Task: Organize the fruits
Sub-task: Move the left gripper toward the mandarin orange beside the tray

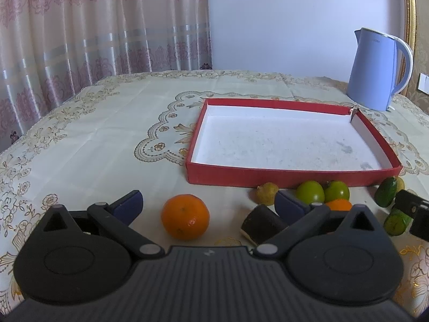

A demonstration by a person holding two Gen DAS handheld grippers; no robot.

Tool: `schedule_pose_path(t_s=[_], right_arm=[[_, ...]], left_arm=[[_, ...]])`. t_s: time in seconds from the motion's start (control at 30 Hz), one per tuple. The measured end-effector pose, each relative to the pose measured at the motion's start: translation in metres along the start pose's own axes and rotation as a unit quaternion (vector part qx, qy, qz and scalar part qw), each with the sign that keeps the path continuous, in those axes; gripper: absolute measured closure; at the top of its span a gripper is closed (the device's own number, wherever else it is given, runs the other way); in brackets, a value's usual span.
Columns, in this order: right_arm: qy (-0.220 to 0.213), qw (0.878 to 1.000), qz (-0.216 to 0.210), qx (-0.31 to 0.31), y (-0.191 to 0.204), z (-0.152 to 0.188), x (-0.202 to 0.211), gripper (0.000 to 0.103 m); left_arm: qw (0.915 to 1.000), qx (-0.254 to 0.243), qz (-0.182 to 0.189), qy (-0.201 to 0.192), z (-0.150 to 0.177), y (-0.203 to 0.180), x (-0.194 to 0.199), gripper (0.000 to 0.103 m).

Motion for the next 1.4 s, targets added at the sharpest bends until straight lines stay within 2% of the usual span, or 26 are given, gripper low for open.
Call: schedule_pose_path(t_s=[0.73, 1.4], right_arm=[[0.009, 1.000, -0.014, 0.008, 0.0057, 0.0030, -0.0019, 0.000], [0.011, 1.000, -0.008, 0.006, 0.0010, 0.0035, -0.0028, 0.000]], left_arm=[[1.0000, 0.002, 0.002, 0.005, 0.0014, 0.0008, -0.0043, 0.000], [1.0000, 0.004, 0.004, 0.006, 0.0054, 0.0056, -0.0076, 0.000]])
Point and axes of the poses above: each gripper's, at about its wrist camera, not at the fingertips, and x roughly against the way its jaws point, y to its left, z to its underside, the point moved 8 cm from there along -x, roughly the way its jaws point
